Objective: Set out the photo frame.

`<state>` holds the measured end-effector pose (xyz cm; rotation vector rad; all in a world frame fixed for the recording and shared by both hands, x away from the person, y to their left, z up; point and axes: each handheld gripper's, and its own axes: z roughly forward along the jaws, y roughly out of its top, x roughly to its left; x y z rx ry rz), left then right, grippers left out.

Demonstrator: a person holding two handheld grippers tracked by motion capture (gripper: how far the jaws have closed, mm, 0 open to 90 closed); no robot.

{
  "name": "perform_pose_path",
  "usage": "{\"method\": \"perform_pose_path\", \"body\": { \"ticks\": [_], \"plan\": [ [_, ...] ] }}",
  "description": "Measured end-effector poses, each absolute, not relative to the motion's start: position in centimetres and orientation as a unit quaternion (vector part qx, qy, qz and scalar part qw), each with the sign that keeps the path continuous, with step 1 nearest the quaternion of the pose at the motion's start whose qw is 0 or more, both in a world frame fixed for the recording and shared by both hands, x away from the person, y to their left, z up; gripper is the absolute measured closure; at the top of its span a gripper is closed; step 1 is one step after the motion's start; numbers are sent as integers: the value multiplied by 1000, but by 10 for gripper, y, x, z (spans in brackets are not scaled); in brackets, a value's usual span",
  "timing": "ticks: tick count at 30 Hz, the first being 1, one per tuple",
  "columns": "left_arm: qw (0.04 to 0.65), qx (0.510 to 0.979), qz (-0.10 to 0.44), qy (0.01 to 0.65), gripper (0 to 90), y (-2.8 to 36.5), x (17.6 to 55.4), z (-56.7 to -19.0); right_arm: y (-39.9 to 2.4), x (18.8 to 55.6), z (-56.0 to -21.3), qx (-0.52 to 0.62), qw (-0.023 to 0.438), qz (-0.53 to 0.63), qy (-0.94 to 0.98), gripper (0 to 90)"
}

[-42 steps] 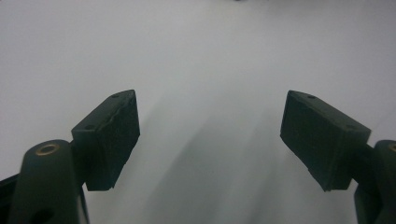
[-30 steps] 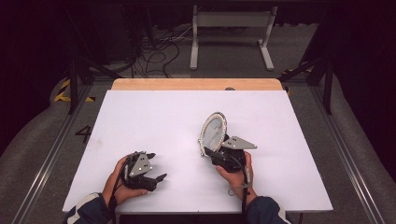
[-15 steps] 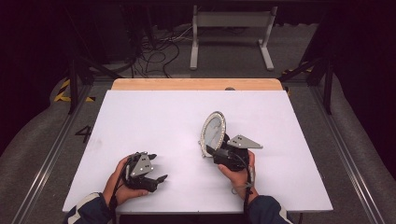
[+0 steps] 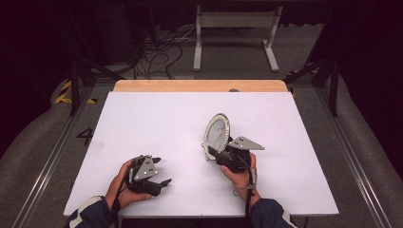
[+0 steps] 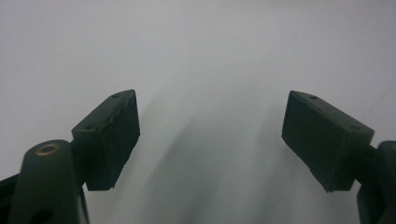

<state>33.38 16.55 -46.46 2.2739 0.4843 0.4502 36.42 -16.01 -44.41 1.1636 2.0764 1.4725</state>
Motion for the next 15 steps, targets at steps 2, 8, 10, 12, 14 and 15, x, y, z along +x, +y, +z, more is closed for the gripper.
{"method": "perform_pose_path", "body": {
  "ticks": [2, 8, 10, 12, 14, 15],
  "plan": [
    [376, 890, 175, 189, 202, 165, 334, -465, -163, 365, -444, 406, 161, 519, 735, 646],
    [374, 891, 174, 190, 202, 165, 335, -466, -168, 368, -444, 399, 138, 527, 737, 646],
    [376, 891, 172, 191, 202, 165, 335, -465, -169, 369, -444, 396, 133, 527, 740, 647],
    [383, 889, 164, 189, 204, 164, 334, -464, -171, 369, -443, 393, 124, 528, 742, 654],
    [388, 888, 161, 186, 203, 162, 331, -462, -172, 369, -443, 393, 119, 527, 744, 662],
    [390, 888, 161, 184, 202, 161, 331, -461, -172, 369, -442, 392, 117, 527, 745, 670]
  ]
}}
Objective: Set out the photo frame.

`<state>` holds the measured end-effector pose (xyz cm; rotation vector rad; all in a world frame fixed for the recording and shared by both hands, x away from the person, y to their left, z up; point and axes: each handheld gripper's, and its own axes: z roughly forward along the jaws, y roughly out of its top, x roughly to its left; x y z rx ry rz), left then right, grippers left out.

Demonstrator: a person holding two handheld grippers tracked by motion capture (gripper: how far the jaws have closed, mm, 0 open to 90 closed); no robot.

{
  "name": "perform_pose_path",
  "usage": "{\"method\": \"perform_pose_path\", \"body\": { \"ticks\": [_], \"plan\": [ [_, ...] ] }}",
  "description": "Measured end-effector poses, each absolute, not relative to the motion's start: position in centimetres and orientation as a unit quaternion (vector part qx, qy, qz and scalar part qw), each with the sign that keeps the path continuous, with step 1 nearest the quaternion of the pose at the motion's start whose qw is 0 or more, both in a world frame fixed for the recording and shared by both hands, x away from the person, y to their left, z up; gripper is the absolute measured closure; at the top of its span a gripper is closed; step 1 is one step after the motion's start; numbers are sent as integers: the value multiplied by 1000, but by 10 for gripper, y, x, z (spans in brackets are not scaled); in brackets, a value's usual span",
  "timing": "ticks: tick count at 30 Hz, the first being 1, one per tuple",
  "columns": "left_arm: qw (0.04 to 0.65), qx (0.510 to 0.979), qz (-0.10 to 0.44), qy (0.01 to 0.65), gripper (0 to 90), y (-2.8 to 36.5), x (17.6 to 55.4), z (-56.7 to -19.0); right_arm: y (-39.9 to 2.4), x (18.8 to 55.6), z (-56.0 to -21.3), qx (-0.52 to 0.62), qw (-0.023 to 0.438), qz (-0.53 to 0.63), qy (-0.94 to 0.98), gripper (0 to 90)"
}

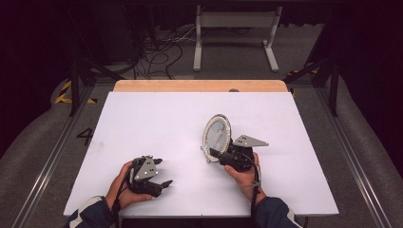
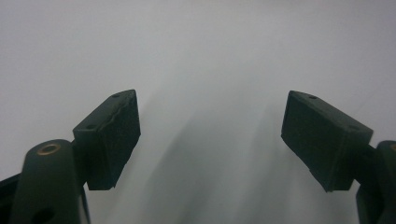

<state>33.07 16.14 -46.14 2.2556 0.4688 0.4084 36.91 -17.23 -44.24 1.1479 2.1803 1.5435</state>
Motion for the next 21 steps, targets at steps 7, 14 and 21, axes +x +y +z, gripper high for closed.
{"method": "perform_pose_path", "body": {
  "ticks": [7, 14, 21],
  "plan": [
    [394, 886, 158, 185, 195, 161, 329, -459, -176, 367, -440, 380, 106, 523, 755, 709],
    [418, 875, 140, 201, 194, 161, 332, -455, -179, 366, -439, 373, 101, 519, 763, 715],
    [433, 868, 135, 202, 194, 145, 350, -449, -183, 367, -437, 366, 87, 513, 771, 722]
  ]
}}
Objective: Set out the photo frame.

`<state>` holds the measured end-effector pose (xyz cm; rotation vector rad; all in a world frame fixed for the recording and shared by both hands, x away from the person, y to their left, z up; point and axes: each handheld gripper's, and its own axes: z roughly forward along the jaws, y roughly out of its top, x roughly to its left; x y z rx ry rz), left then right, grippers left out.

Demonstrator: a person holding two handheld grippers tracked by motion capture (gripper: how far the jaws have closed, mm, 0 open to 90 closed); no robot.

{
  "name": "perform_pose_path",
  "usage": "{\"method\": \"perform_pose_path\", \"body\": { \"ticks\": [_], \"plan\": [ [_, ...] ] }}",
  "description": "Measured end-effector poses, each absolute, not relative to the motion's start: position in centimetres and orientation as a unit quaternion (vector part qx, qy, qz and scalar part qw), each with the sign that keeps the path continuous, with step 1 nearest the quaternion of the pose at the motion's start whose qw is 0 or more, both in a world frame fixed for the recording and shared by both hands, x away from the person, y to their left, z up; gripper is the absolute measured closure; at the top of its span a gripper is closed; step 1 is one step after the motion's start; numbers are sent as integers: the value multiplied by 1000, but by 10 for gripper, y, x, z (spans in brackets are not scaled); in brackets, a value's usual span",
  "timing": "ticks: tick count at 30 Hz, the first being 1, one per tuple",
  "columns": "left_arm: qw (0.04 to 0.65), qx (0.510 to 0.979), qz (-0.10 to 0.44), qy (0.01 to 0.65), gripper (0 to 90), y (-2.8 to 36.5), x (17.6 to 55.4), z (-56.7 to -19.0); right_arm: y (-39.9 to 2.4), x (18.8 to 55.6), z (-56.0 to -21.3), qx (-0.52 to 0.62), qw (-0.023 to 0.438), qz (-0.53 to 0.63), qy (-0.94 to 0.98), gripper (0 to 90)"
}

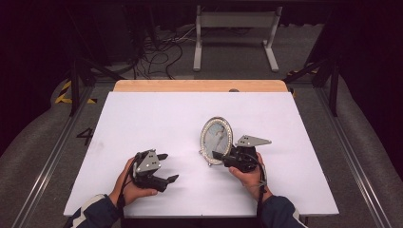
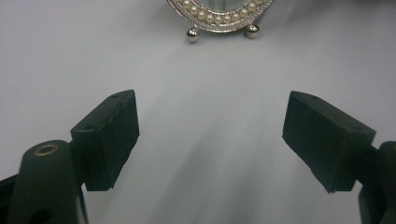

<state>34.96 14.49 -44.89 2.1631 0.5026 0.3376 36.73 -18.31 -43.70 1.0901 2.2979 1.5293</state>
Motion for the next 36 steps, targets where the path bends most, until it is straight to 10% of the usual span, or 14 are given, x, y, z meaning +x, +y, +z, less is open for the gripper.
{"method": "perform_pose_path", "body": {
  "ticks": [14, 33, 36],
  "plan": [
    [425, 885, 62, 177, 131, 90, 405, -451, -183, 362, -434, 361, 118, 497, 780, 599],
    [450, 872, 15, 193, 117, 58, 437, -461, -181, 359, -430, 351, 137, 495, 783, 727],
    [450, 875, 15, 180, 120, 57, 439, -462, -180, 359, -430, 355, 141, 487, 785, 615]
  ]
}}
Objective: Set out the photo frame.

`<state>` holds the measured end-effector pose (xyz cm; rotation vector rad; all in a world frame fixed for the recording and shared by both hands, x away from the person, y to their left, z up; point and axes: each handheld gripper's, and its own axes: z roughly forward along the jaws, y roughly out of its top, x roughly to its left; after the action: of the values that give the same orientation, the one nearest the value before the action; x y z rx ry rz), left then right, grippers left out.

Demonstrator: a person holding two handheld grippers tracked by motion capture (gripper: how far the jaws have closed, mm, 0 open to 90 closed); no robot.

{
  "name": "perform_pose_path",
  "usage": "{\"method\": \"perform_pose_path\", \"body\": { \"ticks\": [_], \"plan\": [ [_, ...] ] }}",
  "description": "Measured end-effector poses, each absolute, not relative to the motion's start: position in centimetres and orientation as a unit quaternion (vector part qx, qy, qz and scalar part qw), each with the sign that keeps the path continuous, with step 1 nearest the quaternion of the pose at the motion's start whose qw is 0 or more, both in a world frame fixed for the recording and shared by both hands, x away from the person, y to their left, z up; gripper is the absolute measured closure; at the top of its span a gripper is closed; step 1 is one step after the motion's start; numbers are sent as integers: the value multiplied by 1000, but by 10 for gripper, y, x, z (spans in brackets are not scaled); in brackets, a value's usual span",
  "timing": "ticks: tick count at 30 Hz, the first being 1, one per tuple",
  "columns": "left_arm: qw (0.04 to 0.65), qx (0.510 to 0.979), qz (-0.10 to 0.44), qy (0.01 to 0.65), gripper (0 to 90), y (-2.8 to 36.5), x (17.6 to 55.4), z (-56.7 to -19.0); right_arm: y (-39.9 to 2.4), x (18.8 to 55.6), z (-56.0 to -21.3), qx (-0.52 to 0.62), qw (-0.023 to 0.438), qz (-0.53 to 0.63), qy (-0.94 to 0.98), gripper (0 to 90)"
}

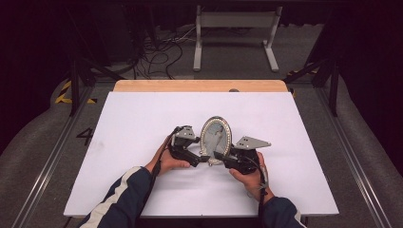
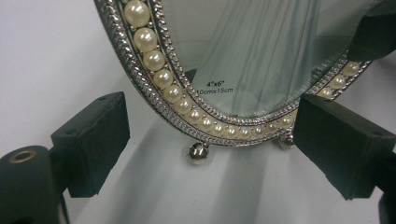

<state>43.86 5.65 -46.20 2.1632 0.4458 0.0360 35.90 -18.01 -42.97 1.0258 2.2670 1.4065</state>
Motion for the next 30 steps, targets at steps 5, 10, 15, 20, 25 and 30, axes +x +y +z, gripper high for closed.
{"method": "perform_pose_path", "body": {
  "ticks": [5, 10, 15, 20, 25, 30],
  "plan": [
    [459, 872, 22, 171, 160, 56, 439, -461, -182, 353, -424, 372, 155, 470, 785, 477],
    [473, 864, 34, 171, 281, 58, 439, -458, -188, 341, -416, 373, 168, 478, 777, 629],
    [476, 860, 38, 180, 390, 63, 439, -456, -190, 338, -415, 371, 174, 484, 773, 745],
    [464, 866, 55, 176, 510, 68, 438, -455, -192, 341, -416, 366, 166, 493, 771, 754],
    [459, 869, 61, 178, 561, 71, 437, -454, -193, 342, -416, 367, 164, 493, 771, 755],
    [454, 871, 64, 175, 564, 75, 432, -455, -194, 344, -415, 366, 160, 492, 773, 756]
  ]
}}
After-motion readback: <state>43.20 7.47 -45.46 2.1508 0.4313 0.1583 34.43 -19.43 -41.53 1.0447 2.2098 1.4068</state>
